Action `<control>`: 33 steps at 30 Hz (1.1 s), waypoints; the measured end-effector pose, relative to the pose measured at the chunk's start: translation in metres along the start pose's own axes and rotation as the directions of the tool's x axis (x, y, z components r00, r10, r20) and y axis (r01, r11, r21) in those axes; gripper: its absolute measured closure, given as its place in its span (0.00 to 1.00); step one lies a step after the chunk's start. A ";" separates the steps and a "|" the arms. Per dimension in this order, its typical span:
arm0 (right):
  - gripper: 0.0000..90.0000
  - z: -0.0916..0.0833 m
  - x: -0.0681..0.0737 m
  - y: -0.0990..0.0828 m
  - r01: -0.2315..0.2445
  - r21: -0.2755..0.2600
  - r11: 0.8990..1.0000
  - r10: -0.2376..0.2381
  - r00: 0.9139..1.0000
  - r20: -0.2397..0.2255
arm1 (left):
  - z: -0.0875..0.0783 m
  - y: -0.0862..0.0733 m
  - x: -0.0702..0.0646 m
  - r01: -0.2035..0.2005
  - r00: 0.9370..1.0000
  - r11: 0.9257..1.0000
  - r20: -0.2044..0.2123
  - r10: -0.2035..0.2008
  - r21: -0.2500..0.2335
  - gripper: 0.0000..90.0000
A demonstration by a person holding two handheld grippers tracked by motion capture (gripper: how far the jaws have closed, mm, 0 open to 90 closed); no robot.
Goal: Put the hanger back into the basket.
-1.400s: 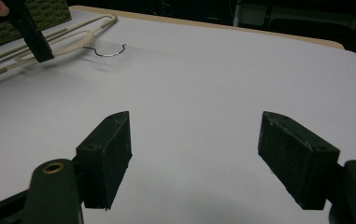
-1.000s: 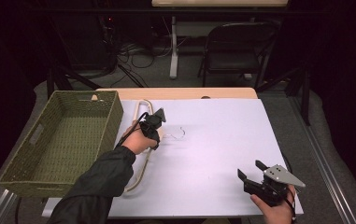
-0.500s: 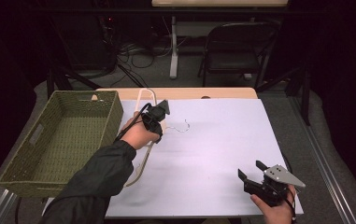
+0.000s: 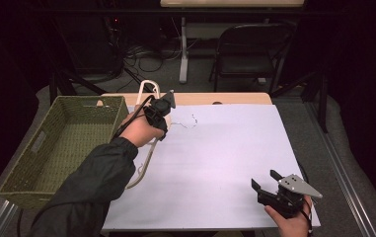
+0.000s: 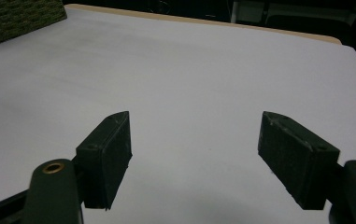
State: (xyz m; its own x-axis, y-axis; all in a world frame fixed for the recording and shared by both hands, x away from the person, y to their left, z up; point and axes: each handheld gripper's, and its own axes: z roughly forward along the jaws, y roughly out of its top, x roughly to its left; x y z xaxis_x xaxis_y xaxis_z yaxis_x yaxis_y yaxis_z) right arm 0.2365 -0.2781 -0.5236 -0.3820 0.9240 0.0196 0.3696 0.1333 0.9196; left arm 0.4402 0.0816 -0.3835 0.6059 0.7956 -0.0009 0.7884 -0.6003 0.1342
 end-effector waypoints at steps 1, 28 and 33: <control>0.28 0.000 0.000 0.000 -0.001 0.000 1.000 0.001 1.000 -0.001 | -0.002 0.000 0.002 0.003 1.000 1.000 -0.006 -0.003 -0.001 0.84; 0.28 -0.001 0.001 0.000 -0.002 0.010 1.000 0.002 1.000 0.001 | -0.067 -0.059 0.082 0.204 0.971 0.957 0.163 -0.172 -0.208 0.84; 0.28 -0.001 0.002 0.000 0.000 0.012 1.000 0.000 1.000 0.004 | -0.074 -0.079 0.099 0.247 0.962 0.942 0.172 -0.211 -0.226 0.84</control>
State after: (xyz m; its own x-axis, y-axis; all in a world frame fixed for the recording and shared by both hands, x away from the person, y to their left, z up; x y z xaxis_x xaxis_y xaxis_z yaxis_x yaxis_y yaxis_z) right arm 0.2349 -0.2770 -0.5236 -0.3785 0.9254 0.0182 0.3795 0.1372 0.9150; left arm 0.4301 0.2139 -0.3214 0.4348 0.8781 -0.1996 0.8686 -0.3505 0.3503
